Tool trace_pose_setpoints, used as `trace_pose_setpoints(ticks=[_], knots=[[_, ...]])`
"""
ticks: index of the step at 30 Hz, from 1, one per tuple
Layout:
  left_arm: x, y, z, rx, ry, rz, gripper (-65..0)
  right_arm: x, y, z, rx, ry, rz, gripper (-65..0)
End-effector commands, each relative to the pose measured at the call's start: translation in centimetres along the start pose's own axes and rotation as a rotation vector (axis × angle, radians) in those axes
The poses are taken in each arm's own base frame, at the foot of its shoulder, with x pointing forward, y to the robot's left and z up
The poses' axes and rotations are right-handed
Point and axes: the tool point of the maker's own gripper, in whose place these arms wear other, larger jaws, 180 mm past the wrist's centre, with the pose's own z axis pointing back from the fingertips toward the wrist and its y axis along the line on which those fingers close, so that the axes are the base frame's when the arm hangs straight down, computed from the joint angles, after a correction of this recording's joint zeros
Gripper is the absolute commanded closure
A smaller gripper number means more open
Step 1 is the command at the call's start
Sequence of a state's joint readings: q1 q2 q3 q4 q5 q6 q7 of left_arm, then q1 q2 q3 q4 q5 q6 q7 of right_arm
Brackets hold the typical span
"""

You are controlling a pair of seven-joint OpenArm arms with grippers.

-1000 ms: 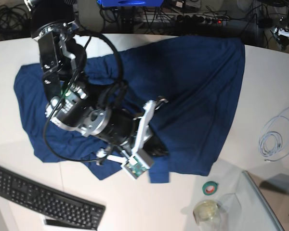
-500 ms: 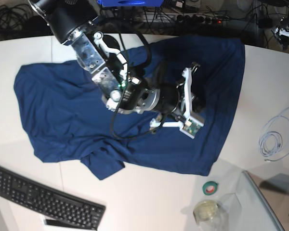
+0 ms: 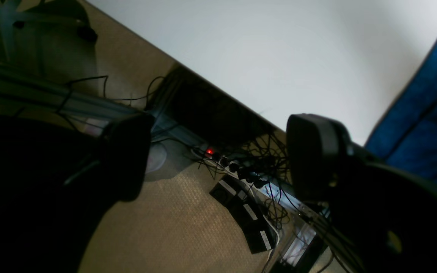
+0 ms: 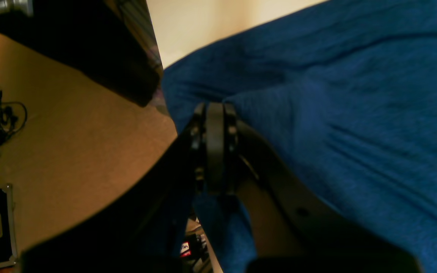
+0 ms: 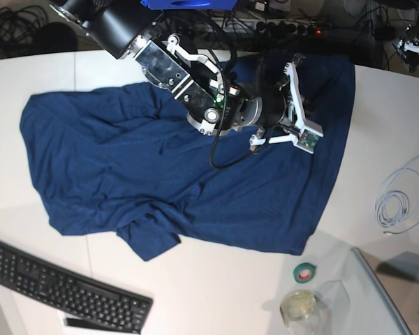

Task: Layout the t-shirt on the table in an organized manner, then fold the t-shirt properly
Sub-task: 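Drag the fabric with the right gripper toward the left gripper, then return the right gripper to the shirt corner and grasp it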

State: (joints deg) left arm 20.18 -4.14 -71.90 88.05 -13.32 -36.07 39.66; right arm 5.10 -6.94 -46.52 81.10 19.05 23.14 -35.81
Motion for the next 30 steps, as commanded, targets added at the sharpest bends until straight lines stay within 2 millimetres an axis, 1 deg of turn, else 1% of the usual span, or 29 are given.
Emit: trace_pose_setpoints(ticks=[1, 5, 8, 11, 12, 13, 15, 16, 17, 19, 20, 21, 22, 24, 26, 28, 30], knots=[[1.3, 0.6, 0.4, 0.010, -0.040, -0.019, -53.5, 2.7, 0.5, -0.1, 0.019, -0.074, 0.027, 0.0], [1.2, 0.5, 0.4, 0.009, -0.037, -0.019, -53.5, 2.5, 0.6, -0.8, 0.029, -0.080, 0.036, 0.0], [0.7, 0.2, 0.4, 0.005, -0.030, -0.010, -53.5, 2.9, 0.1, -0.9, 0.023, -0.105, 0.032, 0.0], [0.5, 0.0, 0.4, 0.002, -0.028, -0.007, -53.5, 2.9, -0.4, -1.1, 0.016, -0.108, 0.026, -0.9], [0.5, 0.0, 0.4, 0.002, -0.027, -0.006, -53.5, 3.0, -0.4, -1.1, 0.015, -0.107, 0.031, -3.9], [0.5, 0.0, 0.4, 0.002, -0.027, -0.006, -53.5, 3.0, -0.5, -0.9, 0.013, -0.097, 0.040, -9.0], [0.5, 0.0, 0.4, 0.002, -0.027, -0.006, -53.5, 2.6, -1.0, -0.4, -0.001, -0.051, 0.047, -21.9], [0.5, 0.0, 0.4, 0.001, -0.027, -0.007, -53.5, 2.5, -2.0, 0.4, -0.028, -0.038, 0.034, -30.5], [0.5, 0.0, 0.4, 0.000, -0.028, -0.006, -53.3, 2.2, -3.1, 1.3, -0.057, -0.031, 0.017, -37.2], [0.0, 0.0, 0.6, -0.007, -0.013, -0.019, -53.3, 1.7, -4.9, 3.6, -0.118, -0.063, -0.041, -48.5], [-0.5, -0.1, 0.8, -0.027, -0.001, -0.039, -53.3, 1.4, -6.1, 5.4, -0.165, -0.096, -0.077, -49.7], [-0.8, -0.3, 0.9, -0.044, 0.008, -0.055, -53.3, 0.9, -7.5, 7.1, -0.216, -0.125, -0.114, -49.1], [-1.2, -0.1, 1.1, -0.040, 0.018, -0.058, -53.3, 0.4, -8.6, 8.9, -0.266, -0.151, -0.148, -47.9], [-2.7, 0.4, 1.7, -0.032, 0.055, -0.062, -53.2, -1.6, -10.6, 12.5, -0.371, -0.186, -0.229, -45.9], [-4.5, 0.2, 2.2, -0.033, 0.089, -0.048, -53.2, -4.3, -12.6, 16.6, -0.503, -0.238, -0.325, -45.5], [-6.5, -0.2, 2.6, -0.038, 0.123, -0.022, -53.2, -6.5, -13.4, 19.4, -0.589, -0.273, -0.381, -45.6], [-8.7, -0.6, 2.4, -0.052, 0.165, 0.025, -53.2, -8.6, -13.6, 21.7, -0.645, -0.288, -0.402, -45.6]])
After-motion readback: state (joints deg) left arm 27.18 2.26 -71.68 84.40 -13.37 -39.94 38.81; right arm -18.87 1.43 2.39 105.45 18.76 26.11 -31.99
